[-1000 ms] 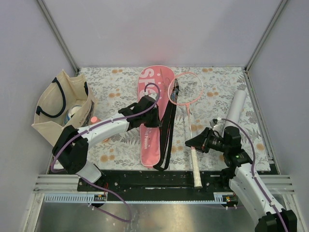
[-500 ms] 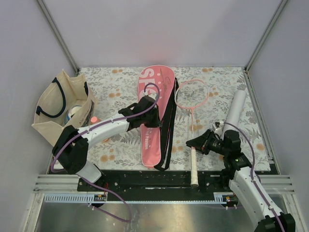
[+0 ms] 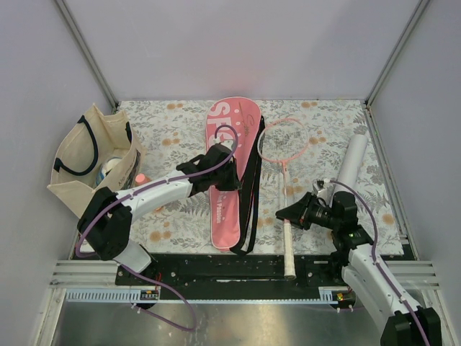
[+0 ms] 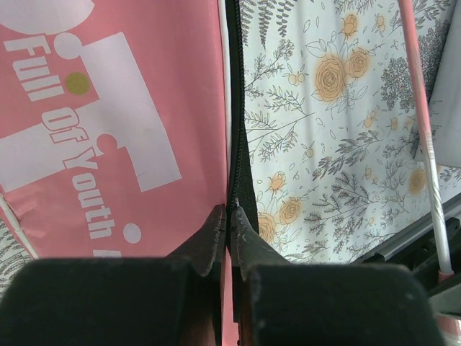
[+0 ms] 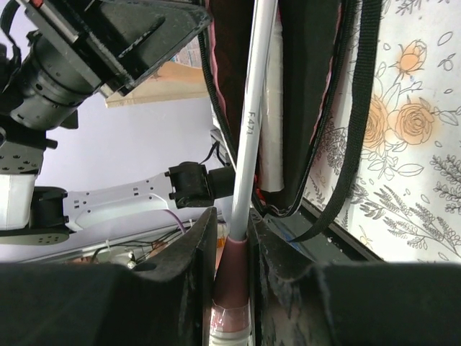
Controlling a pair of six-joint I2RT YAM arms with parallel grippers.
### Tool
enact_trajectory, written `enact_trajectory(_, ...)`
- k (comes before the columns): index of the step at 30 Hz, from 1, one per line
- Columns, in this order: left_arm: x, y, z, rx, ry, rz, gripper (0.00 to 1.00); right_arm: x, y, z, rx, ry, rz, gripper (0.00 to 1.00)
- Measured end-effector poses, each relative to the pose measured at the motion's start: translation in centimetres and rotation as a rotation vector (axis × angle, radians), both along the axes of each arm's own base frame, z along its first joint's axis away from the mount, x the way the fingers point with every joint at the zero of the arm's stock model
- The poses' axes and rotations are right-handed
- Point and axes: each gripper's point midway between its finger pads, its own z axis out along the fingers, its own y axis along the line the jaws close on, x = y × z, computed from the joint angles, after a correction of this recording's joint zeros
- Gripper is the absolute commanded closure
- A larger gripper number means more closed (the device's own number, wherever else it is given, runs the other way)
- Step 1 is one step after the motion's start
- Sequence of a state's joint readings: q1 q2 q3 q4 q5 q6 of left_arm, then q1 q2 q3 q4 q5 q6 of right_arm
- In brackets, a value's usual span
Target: Pack up the badminton gear
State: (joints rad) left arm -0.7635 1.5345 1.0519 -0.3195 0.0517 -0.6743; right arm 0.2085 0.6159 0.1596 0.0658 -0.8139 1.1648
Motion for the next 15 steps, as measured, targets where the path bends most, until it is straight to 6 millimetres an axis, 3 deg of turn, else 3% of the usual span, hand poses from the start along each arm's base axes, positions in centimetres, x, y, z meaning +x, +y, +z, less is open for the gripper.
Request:
enact_trajectory(8,0.0,0.0,0.1,-0.002,-0.002,0.0,1.0,-0.8,-0.5,1.8,-0.029,-0.069,-0.013,1.0)
enact_trajectory(15,0.1,-0.5,0.2,-0.031,-0.009,-0.013,1.0,-1.2,-0.3,1.3,-0.026,-0.027,0.017,1.0)
